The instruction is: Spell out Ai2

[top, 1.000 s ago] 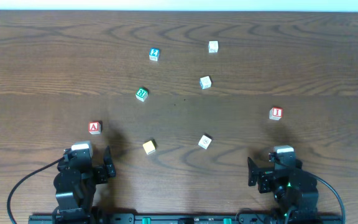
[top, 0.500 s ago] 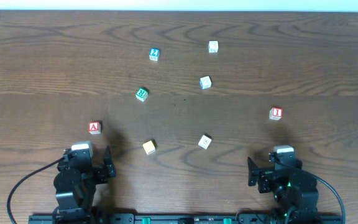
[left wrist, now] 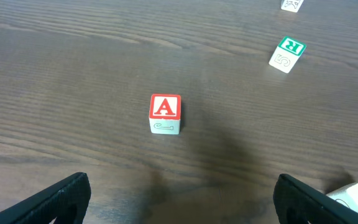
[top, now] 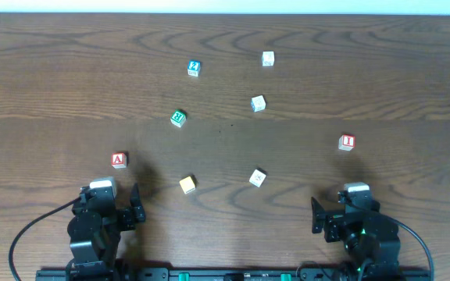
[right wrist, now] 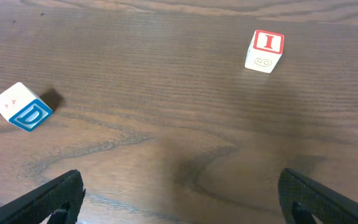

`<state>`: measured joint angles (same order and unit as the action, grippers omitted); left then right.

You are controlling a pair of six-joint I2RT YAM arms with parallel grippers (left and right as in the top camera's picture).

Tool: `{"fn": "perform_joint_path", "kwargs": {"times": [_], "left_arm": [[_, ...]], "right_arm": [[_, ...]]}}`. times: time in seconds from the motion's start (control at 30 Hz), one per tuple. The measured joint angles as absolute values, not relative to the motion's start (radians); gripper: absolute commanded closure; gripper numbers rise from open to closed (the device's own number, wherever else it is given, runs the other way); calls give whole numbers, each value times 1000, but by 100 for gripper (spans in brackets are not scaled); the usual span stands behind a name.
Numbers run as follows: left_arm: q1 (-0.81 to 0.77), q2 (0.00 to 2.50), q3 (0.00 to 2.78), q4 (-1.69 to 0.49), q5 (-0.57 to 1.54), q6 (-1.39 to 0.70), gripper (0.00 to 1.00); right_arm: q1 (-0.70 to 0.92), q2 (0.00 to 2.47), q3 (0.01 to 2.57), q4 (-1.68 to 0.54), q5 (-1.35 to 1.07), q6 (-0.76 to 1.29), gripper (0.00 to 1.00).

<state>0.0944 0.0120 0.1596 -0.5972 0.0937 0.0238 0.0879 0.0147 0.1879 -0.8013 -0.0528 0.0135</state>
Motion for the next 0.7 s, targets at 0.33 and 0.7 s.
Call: {"fn": "perform_joint_path", "kwargs": {"times": [0.33,0.7], "left_arm": [[94,12,160,-597,94,24,5],[94,12,160,-597,94,23,5]], "right_arm": [[88,14,188,-801,-53,14,1],[88,15,185,-666,-99,76,1]]}}
